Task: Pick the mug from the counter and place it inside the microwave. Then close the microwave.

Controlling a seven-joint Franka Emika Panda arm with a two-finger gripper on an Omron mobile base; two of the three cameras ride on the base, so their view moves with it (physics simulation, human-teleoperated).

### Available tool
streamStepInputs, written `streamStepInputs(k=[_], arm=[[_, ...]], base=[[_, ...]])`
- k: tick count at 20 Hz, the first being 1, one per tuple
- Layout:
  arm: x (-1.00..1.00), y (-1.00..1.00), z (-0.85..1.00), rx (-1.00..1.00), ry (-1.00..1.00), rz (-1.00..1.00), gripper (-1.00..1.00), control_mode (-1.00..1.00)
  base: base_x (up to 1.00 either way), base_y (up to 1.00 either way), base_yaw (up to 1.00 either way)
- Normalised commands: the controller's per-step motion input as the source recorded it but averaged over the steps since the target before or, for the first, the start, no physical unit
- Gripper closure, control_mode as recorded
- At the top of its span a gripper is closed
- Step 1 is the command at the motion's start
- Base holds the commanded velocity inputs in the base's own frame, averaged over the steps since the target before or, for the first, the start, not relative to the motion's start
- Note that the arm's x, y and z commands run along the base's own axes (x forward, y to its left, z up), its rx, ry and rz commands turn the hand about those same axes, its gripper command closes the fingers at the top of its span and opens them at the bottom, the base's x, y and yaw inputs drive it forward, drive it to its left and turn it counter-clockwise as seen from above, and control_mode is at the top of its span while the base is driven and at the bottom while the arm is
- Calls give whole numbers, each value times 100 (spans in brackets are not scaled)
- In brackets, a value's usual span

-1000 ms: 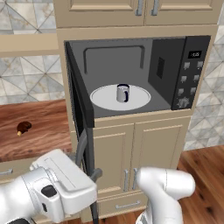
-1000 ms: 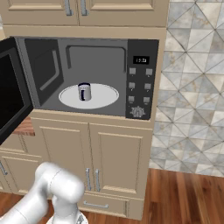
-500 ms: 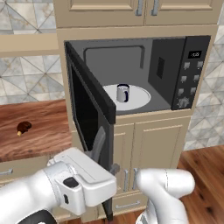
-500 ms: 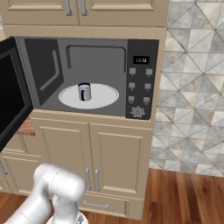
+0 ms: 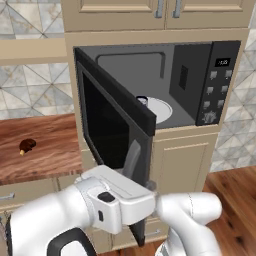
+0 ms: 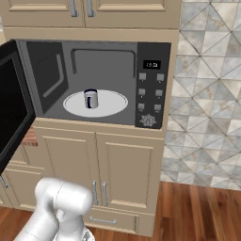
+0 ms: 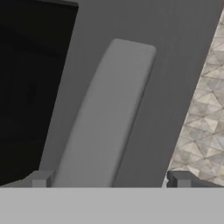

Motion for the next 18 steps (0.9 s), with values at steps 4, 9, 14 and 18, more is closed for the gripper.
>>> streamStepInputs(k=[4, 9, 14, 18], arm=[[21, -31, 8, 0, 0, 1, -100, -100], [28, -37, 8, 0, 0, 6, -100, -100], [29, -34, 6, 0, 0, 8, -100, -100], [26, -31, 2, 1, 0, 8, -100, -100]], base=[[0, 0, 0], [0, 0, 0], [0, 0, 0], [0, 0, 0]])
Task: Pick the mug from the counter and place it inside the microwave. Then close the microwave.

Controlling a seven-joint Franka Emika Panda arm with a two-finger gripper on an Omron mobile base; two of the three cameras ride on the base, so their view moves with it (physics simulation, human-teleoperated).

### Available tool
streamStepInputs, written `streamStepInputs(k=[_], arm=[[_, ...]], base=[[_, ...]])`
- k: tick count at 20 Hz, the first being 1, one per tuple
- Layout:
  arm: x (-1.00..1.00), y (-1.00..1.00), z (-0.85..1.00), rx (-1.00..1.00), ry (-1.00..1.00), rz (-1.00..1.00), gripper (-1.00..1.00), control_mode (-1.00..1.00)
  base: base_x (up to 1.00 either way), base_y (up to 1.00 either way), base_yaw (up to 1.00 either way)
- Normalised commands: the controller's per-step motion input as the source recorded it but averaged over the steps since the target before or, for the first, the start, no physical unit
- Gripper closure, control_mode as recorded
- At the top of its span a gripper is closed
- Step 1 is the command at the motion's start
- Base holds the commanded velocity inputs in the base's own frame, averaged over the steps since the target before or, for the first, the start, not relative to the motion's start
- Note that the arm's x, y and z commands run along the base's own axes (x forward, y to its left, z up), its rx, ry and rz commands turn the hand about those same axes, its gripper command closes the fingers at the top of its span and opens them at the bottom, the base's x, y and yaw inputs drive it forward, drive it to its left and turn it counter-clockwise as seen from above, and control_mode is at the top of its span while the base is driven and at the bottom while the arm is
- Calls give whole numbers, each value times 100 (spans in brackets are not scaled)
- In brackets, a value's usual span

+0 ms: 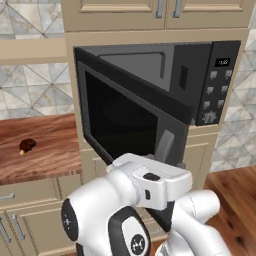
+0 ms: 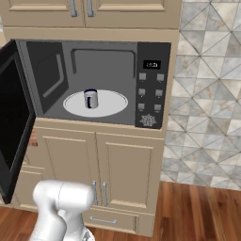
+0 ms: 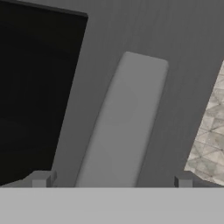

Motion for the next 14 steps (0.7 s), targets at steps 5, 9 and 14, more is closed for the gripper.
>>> streamStepInputs(k=[5, 9, 14], arm=[[28, -31, 2, 0, 0, 7, -100, -100], [34, -31, 8, 0, 1, 6, -100, -100], [45, -32, 14, 0, 7, 5, -100, -100]], base=[[0, 0, 0], [0, 0, 0], [0, 0, 0]])
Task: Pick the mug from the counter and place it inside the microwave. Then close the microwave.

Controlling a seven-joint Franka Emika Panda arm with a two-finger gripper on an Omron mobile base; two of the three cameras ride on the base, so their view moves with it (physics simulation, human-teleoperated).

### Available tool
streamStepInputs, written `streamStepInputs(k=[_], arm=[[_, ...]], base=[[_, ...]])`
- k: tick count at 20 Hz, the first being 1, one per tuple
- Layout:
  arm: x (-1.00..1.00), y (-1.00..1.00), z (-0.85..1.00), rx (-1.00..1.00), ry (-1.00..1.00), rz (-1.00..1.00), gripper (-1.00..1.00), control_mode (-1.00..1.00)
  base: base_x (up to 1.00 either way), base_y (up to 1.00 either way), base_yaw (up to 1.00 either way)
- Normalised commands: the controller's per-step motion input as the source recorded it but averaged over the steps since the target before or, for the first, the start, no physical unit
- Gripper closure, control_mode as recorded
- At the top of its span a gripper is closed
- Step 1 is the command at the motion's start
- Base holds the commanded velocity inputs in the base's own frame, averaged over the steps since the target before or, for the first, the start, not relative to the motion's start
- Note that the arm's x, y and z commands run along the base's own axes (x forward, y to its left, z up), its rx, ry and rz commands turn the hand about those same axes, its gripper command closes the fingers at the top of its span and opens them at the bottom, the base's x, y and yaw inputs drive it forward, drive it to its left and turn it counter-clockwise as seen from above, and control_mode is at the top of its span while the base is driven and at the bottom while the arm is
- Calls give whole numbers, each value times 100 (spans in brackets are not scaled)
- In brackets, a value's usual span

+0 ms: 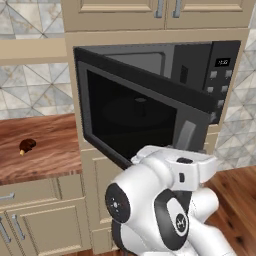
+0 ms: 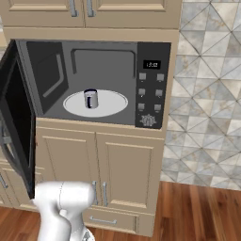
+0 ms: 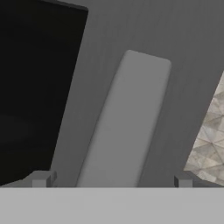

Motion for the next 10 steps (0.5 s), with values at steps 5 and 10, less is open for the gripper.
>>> streamStepInputs(k=[5, 10], arm=[[53, -31, 15, 0, 9, 2, -100, -100], [65, -36, 12, 0, 6, 3, -100, -100]], base=[[0, 0, 0], [0, 0, 0]])
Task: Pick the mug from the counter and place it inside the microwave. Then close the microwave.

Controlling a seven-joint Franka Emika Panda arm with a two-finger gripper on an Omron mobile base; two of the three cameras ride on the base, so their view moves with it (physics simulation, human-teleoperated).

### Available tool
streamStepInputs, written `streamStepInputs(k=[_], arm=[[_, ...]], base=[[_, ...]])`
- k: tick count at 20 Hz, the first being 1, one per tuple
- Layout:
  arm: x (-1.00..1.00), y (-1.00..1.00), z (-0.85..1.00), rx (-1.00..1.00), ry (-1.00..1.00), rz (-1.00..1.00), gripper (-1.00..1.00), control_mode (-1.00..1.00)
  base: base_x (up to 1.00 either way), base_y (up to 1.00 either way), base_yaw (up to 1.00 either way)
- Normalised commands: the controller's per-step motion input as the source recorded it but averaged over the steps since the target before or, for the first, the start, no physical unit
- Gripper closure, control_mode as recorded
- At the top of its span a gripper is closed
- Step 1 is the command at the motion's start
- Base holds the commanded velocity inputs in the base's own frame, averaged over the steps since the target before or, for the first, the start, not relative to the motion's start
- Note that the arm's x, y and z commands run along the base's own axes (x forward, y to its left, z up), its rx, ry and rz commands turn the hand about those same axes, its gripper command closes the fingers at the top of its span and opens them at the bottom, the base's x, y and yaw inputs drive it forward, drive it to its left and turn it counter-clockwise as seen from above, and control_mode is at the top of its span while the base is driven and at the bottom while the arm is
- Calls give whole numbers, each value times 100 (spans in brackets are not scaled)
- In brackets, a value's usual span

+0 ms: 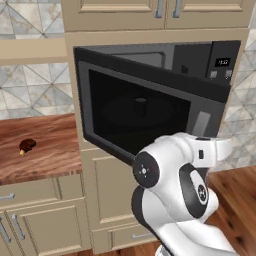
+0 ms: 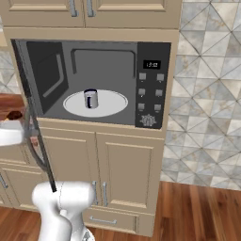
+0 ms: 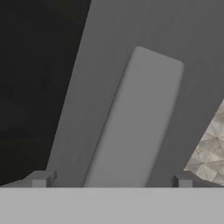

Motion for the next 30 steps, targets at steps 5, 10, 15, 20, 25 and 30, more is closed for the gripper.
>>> streamStepInputs(k=[5, 10, 15, 20, 25, 30], arm=[[63, -36, 14, 0, 5, 6, -100, -100], [69, -23, 17, 0, 3, 12, -100, -100], [60, -19, 11, 0, 0, 17, -100, -100], [28, -24, 0, 1, 0, 17, -100, -100], [24, -19, 0, 1, 0, 19, -100, -100], [30, -12, 0, 0, 2, 17, -100, -100]], base=[[0, 0, 0], [0, 0, 0], [0, 0, 0], [0, 0, 0], [0, 0, 0], [0, 0, 0]])
